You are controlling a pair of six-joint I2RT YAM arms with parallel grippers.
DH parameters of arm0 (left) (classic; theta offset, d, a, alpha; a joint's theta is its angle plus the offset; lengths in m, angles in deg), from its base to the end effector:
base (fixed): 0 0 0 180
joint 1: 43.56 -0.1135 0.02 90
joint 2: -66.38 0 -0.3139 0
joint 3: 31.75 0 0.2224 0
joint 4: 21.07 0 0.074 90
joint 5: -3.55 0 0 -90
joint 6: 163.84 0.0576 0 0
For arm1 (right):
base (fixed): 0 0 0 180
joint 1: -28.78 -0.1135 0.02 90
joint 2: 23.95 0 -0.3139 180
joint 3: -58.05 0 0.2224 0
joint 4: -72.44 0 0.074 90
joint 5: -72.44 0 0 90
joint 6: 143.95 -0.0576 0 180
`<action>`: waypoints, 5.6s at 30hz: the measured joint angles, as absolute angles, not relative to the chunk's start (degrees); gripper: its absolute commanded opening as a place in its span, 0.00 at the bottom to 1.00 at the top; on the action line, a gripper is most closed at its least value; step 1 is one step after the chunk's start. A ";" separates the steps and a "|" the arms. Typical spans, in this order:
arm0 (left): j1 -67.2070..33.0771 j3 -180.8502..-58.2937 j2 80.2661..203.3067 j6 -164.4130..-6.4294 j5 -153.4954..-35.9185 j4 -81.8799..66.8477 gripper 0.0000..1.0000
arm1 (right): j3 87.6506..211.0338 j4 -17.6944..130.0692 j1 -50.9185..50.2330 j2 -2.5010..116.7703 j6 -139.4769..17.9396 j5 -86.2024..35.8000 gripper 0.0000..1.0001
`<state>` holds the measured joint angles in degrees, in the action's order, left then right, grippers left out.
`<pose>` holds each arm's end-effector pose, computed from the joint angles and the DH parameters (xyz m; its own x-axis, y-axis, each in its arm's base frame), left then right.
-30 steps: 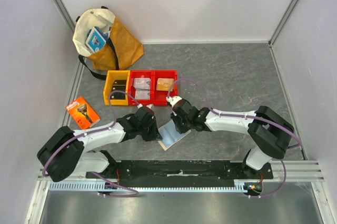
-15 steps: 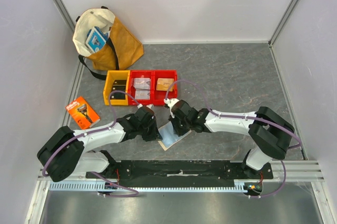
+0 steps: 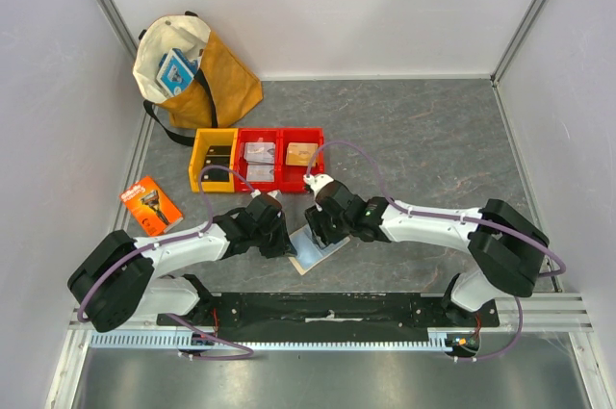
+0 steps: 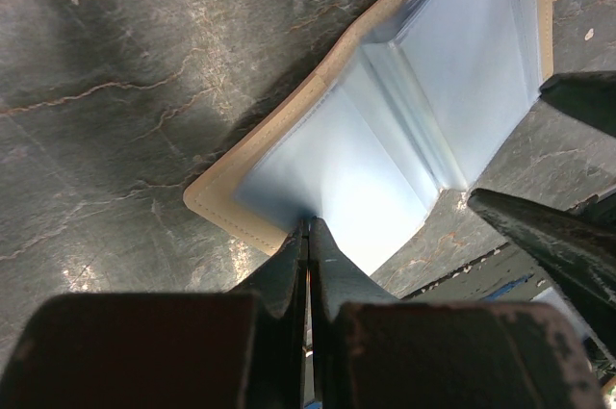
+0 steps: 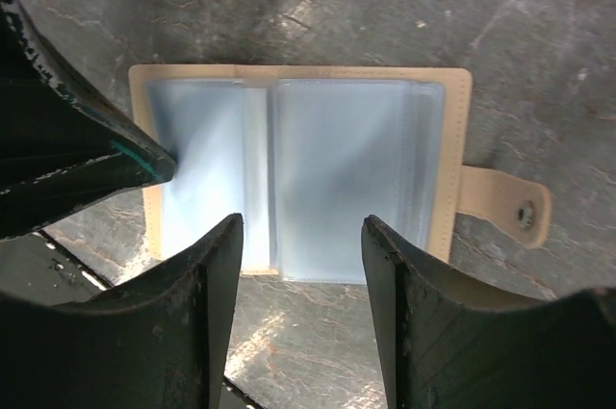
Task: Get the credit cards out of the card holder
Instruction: Remove the credit card from the card holder.
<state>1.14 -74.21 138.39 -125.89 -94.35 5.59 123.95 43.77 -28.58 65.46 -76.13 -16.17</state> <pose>0.1291 -0.1389 0.1935 -0.9555 -0.1533 -0.2519 -0.0039 0.8609 -0.5088 0.1637 0.2530 0.2347 -0.7093 -0.4077 -0.5750 -0.6113 0.7620 0.2137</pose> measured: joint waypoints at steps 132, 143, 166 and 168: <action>1.30 -71.02 131.55 -129.92 -92.55 10.34 0.13 | 122.18 39.57 -32.82 66.57 -81.70 -5.00 0.31; 1.32 -71.04 131.61 -129.89 -92.55 10.31 0.13 | 122.15 39.50 -32.82 66.51 -82.51 -4.70 0.38; 1.56 -71.08 131.63 -129.89 -92.36 10.31 0.13 | 122.13 37.10 -32.82 66.03 -83.23 -5.27 0.33; 1.58 -71.08 131.63 -129.87 -92.36 10.31 0.13 | 122.13 37.10 -32.80 66.03 -83.32 -5.24 0.31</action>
<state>1.58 -71.08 131.63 -129.87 -92.36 10.31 122.13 37.10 -32.80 66.03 -83.32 -5.24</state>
